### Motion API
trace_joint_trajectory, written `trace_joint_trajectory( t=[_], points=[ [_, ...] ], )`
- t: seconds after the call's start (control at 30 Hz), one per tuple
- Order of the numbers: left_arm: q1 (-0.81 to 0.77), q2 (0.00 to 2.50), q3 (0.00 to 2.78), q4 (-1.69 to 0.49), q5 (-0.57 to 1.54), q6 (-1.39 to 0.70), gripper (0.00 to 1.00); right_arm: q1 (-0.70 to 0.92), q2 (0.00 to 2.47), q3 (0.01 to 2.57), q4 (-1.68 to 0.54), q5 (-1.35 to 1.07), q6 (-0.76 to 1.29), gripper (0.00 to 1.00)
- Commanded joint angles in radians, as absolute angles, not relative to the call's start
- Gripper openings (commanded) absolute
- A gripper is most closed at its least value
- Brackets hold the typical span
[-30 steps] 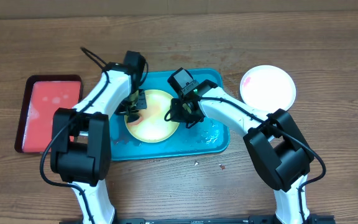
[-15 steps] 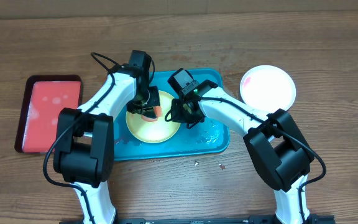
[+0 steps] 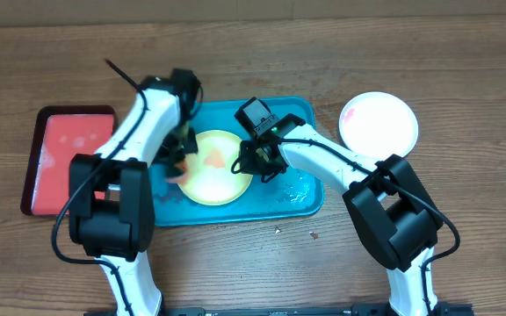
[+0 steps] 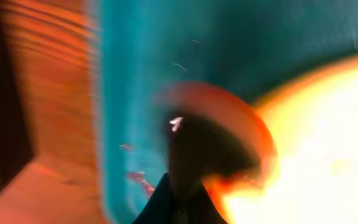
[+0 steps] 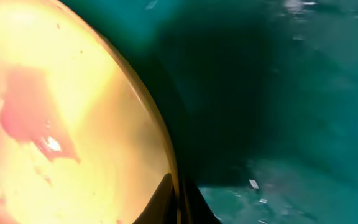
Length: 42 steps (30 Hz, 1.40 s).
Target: Clean dirty plates on tray and stack at the side
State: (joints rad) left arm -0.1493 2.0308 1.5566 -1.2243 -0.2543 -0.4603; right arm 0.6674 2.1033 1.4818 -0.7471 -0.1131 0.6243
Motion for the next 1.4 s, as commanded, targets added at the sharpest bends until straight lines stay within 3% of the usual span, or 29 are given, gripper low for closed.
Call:
trace_joint_trajectory(
  t=[0.0, 0.33, 0.47, 0.7, 0.97, 1.2, 1.27, 1.3, 1.33, 1.37],
  points=[
    [-0.086, 1.999, 1.65, -1.237, -0.337, -0.539, 0.04, 0.659, 2.104, 1.478, -0.759, -0.055, 0.604, 0.04],
    [0.155, 1.977, 1.654, -1.213, -0.294, -0.592, 0.04, 0.675, 2.014, 1.581, -0.844, 0.008, 0.466, 0.04],
    [0.285, 1.977, 1.652, -1.212, -0.285, -0.591, 0.04, 0.732, 1.943, 1.644, -0.937, 0.326, 0.462, 0.04],
    [0.472, 1.977, 1.649, -1.153, -0.051, -0.545, 0.04, 0.888, 1.887, 1.724, -1.027, 0.833, 0.282, 0.04],
    [0.499, 1.98, 1.548, -0.952, -0.032, -0.486, 0.04, 1.011, 1.887, 1.724, -0.997, 1.097, 0.089, 0.04],
    [0.499, 2.017, 1.508, -0.91, -0.033, -0.486, 0.05, 1.093, 1.887, 1.724, -0.926, 1.378, -0.069, 0.04],
    [0.499, 2.026, 1.508, -0.908, -0.032, -0.486, 0.13, 1.105, 1.887, 1.724, -0.905, 1.397, -0.117, 0.04],
    [0.499, 2.029, 1.508, -0.908, -0.032, -0.486, 0.28, 1.111, 1.887, 1.724, -0.896, 1.398, -0.143, 0.04],
    [0.499, 2.03, 1.508, -0.908, -0.032, -0.486, 0.51, 1.114, 1.887, 1.724, -0.891, 1.398, -0.158, 0.04],
    [0.499, 2.03, 1.508, -0.908, -0.031, -0.486, 0.65, 1.116, 1.887, 1.724, -0.89, 1.398, -0.163, 0.04]
  ],
)
